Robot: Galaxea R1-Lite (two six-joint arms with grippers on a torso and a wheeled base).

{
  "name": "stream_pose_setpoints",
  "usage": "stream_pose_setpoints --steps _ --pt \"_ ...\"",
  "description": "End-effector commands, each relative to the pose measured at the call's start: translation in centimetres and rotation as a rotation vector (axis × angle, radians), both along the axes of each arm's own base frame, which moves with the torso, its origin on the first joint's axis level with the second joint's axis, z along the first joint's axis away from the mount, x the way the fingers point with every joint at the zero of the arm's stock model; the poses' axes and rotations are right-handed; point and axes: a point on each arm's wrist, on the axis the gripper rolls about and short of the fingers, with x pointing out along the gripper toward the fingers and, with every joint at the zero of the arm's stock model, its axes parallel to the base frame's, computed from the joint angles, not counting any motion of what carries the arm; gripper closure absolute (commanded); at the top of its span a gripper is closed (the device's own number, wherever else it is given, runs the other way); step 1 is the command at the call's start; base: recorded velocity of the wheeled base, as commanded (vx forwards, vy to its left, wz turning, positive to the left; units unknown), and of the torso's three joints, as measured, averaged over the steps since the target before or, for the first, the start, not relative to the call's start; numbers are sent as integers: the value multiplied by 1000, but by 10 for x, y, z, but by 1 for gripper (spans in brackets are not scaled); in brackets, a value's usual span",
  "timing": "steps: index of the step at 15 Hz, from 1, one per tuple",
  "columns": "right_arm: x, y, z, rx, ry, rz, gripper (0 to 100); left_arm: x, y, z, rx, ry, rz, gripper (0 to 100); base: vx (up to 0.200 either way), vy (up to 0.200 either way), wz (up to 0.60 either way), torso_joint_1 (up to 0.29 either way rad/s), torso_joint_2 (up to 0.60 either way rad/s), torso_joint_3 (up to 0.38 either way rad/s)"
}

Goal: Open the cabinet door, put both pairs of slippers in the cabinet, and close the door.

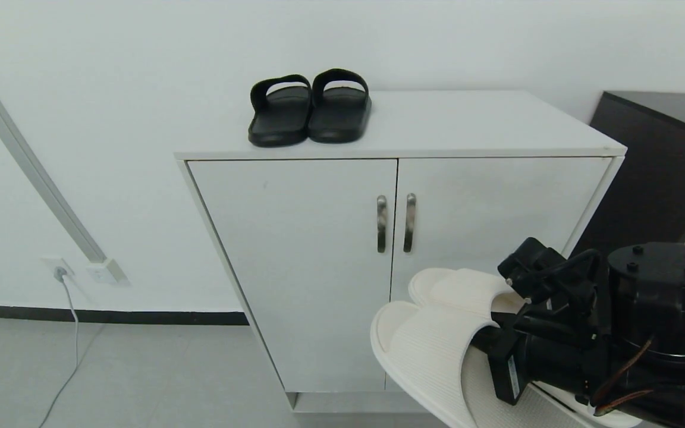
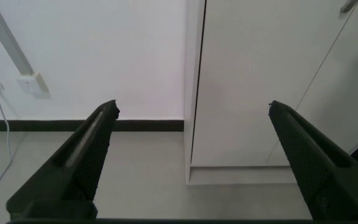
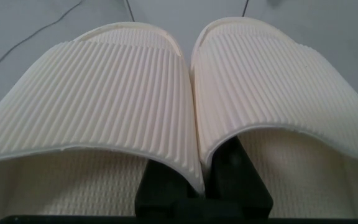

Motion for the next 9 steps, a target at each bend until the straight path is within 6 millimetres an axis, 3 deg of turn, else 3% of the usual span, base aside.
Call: stream_pose_setpoints --steps 1,9 --pt "1 1 -2 -5 4 -1 100 0 0 0 -1 0 0 0 0 0 0 -119 466 334" --pt "0 1 -2 -7 7 1 100 0 0 0 -5 5 4 0 0 0 0 -68 450 377"
